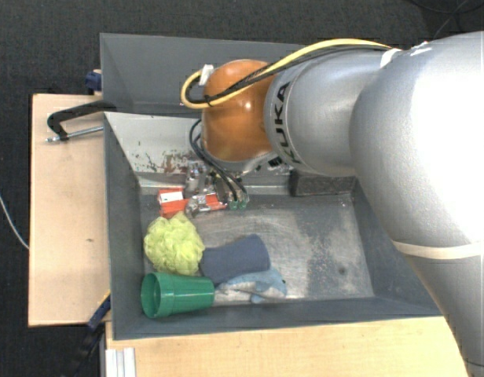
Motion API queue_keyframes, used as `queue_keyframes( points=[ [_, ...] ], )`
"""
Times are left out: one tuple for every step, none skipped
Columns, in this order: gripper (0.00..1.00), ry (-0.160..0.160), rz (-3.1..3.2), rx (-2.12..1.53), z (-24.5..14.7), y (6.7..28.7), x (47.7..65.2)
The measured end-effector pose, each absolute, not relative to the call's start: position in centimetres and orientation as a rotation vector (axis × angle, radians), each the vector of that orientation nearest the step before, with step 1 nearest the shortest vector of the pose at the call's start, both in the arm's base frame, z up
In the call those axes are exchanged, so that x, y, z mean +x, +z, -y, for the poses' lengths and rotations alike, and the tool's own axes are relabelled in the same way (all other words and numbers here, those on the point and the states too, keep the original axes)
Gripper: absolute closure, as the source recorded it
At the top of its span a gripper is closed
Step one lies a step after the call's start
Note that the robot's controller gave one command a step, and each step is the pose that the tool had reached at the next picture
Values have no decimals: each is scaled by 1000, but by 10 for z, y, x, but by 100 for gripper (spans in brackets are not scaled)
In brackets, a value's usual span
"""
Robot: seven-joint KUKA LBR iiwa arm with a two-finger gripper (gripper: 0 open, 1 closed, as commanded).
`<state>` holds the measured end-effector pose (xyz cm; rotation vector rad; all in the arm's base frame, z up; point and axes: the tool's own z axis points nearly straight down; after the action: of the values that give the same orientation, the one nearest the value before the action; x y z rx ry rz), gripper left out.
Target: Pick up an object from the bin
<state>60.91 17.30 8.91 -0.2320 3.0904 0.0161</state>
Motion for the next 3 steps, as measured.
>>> queue_keyframes(
  points=[
    [100,16,-3091,-232,-173,89,609],
    [100,16,-3091,-232,-173,89,609],
    [100,16,-3091,-232,-173,89,609]
  ],
)
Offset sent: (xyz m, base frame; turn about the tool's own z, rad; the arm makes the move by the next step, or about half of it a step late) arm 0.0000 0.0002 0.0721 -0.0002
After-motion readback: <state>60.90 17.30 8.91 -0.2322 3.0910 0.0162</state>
